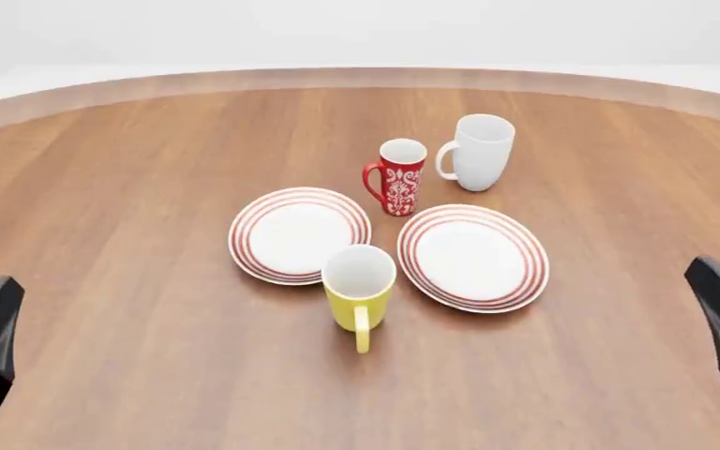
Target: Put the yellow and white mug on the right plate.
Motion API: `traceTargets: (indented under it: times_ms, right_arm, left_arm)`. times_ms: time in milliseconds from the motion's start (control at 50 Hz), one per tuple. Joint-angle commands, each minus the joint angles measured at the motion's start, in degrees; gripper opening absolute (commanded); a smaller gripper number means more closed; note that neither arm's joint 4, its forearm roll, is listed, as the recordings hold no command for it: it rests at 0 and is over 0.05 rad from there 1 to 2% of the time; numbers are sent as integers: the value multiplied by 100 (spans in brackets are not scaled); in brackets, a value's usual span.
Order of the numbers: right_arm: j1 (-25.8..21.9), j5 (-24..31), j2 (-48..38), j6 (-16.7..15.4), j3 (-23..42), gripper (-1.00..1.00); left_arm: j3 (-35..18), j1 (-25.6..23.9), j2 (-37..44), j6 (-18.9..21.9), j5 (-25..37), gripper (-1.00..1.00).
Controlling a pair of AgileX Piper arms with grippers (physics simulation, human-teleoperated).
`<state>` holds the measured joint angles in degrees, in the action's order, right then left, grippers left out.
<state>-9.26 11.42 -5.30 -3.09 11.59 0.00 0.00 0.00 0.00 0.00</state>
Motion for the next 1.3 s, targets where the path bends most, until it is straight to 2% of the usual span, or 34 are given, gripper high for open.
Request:
traceTargets:
  times_ms: [20,200,220,260,300,320,360,420,440,460,480,540,580,600,620,660,680,920,1120,1220,1280,1300]
  right_arm:
    - [-389,505,-246,-220,534,100]
    - [-447,743,-473,-30,958,100]
    - [-563,774,-498,-19,997,100]
    - [-621,764,-487,-85,1038,100]
    - [-642,693,-489,-361,997,100]
    - [-632,681,-559,-265,1002,100]
    - [-769,619,-651,-366,992,100]
    - [-773,479,-1235,-258,1094,100]
    - [-752,500,-1493,-84,1133,100]
    - [-889,477,-1626,-85,1146,100]
    - [-1154,426,-1689,-216,1141,100]
    - [-1134,535,-2013,29,1367,100]
    - [-1367,425,-2092,-89,1286,100]
    - [-1367,710,-2375,-36,1680,100]
    - [-1343,781,-2465,-35,1723,100]
    - [-1311,790,-2575,102,1653,100]
    - [-1790,1518,-3575,817,2687,100]
    - [-2108,1555,-3866,938,2980,100]
    - [-2168,1711,-4039,1095,3269,100]
    - [-2330,1807,-4178,1305,3440,100]
    - [-2431,1926,-4291,1771,3560,100]
    - [-2474,1940,-4316,1832,3576,100]
  left_arm:
    - [0,0,0,0,0,100]
    - [0,0,0,0,0,100]
    - [0,0,0,0,0,100]
    - [0,0,0,0,0,100]
    - [0,0,0,0,0,100]
    - [0,0,0,0,0,100]
    - [0,0,0,0,0,100]
    - [0,0,0,0,0,100]
    - [0,0,0,0,0,100]
    - [0,0,0,0,0,100]
    - [0,0,0,0,0,100]
    - [0,0,0,0,0,100]
    - [0,0,0,0,0,100]
    - [0,0,0,0,0,100]
    - [0,0,0,0,0,100]
    - [0,0,0,0,0,100]
    - [0,0,0,0,0,100]
    - [0,0,0,0,0,100]
    - [0,0,0,0,0,100]
    - [0,0,0,0,0,100]
    - [0,0,0,0,0,100]
    - [0,0,0,0,0,100]
